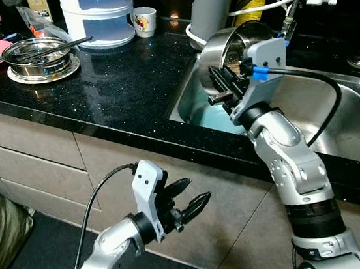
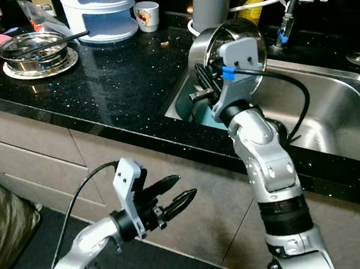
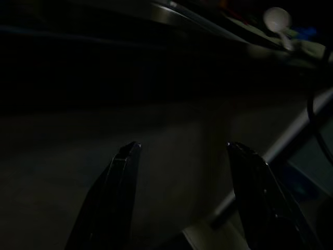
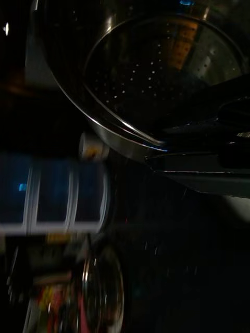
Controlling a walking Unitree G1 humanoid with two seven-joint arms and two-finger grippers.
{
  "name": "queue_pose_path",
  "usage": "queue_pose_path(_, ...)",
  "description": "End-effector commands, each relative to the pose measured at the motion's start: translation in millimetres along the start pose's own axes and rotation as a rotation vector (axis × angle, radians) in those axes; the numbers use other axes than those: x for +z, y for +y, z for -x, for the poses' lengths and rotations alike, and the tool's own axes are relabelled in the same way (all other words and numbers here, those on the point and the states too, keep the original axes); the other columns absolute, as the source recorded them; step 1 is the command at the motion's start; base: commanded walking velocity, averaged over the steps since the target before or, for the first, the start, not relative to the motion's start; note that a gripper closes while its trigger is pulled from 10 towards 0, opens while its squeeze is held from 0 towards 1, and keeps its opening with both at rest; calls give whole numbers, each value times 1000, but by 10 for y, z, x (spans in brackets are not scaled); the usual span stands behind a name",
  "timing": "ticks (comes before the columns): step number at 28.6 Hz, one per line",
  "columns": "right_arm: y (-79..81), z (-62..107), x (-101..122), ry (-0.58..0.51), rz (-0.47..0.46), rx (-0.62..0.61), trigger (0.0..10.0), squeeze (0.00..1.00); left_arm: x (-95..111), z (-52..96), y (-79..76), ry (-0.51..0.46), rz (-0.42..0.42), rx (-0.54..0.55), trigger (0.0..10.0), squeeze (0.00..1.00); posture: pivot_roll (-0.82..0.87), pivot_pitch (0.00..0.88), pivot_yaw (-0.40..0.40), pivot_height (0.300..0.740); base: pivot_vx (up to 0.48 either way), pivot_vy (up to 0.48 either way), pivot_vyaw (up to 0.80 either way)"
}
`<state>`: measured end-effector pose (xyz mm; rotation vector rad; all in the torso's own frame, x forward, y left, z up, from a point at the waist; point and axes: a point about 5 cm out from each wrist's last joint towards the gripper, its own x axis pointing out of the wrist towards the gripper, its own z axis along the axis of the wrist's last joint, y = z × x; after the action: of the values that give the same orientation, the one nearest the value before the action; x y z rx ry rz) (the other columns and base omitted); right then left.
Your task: Kitchen organization
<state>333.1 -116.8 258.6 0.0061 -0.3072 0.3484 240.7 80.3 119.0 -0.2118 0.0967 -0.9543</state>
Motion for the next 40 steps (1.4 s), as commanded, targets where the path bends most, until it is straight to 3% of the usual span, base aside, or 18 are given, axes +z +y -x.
queue_pose_path(1, -56, -15, -11, 18, 18, -22, 10000, 0, -34, -6, -16, 13, 7, -7, 10000, 0, 148, 12, -153, 740, 0, 0, -800)
queue_pose_path(8, 49, -142, -16, 36, 59, 10, 10000, 0, -38, -10, -23, 12, 7, -4, 10000, 0, 151, 13, -159, 740, 0, 0, -800)
queue_pose_path(9, 154, -219, -47, 62, 92, 43, 10000, 0, -36, -13, -30, 10, 6, -3, 10000, 0, 152, 17, -164, 740, 0, 0, -800)
queue_pose_path(10, 154, -219, -47, 62, 92, 43, 10000, 0, -36, -13, -30, 10, 6, -3, 10000, 0, 152, 17, -164, 740, 0, 0, -800)
queue_pose_path(18, 342, -404, -190, 161, 227, 116, 10000, 0, -26, -25, -47, 1, 5, 7, 10000, 0, 156, 29, -185, 740, 0, 0, 0)
queue_pose_path(22, 477, -644, -346, 302, 317, 154, 10000, 0, 16, 17, -97, -21, -12, 48, 10000, 0, 173, 70, -225, 740, 0, 0, 0)
queue_pose_path(28, 505, -707, -355, 319, 331, 158, 10000, 0, 23, 51, -151, -16, -31, 46, 10000, 0, 177, 84, -235, 740, 0, 0, 0)
queue_pose_path(29, 527, -765, -348, 328, 343, 158, 10000, 0, 16, 96, -244, 8, -60, 21, 10000, 0, 182, 111, -251, 740, 0, 0, 0)
queue_pose_path(30, 527, -765, -348, 328, 343, 158, 10000, 0, 16, 96, -244, 8, -60, 21, 10000, 0, 182, 111, -251, 740, 0, 0, 0)
queue_pose_path(31, 565, -854, -350, 360, 377, 149, 10000, 0, -11, 202, -500, 51, -89, -42, 10000, 0, 196, 177, -277, 740, 0, 0, 0)
queue_pose_path(36, 569, -896, -376, 399, 387, 131, 10000, 0, -25, 259, -624, 65, -75, -56, 10000, 0, 201, 196, -282, 740, 0, 0, 0)
queue_pose_path(40, 521, -923, -398, 447, 331, 95, 10000, 0, -39, 318, -715, 76, -55, -50, 10000, 0, 212, 215, -290, 740, 0, 0, 0)
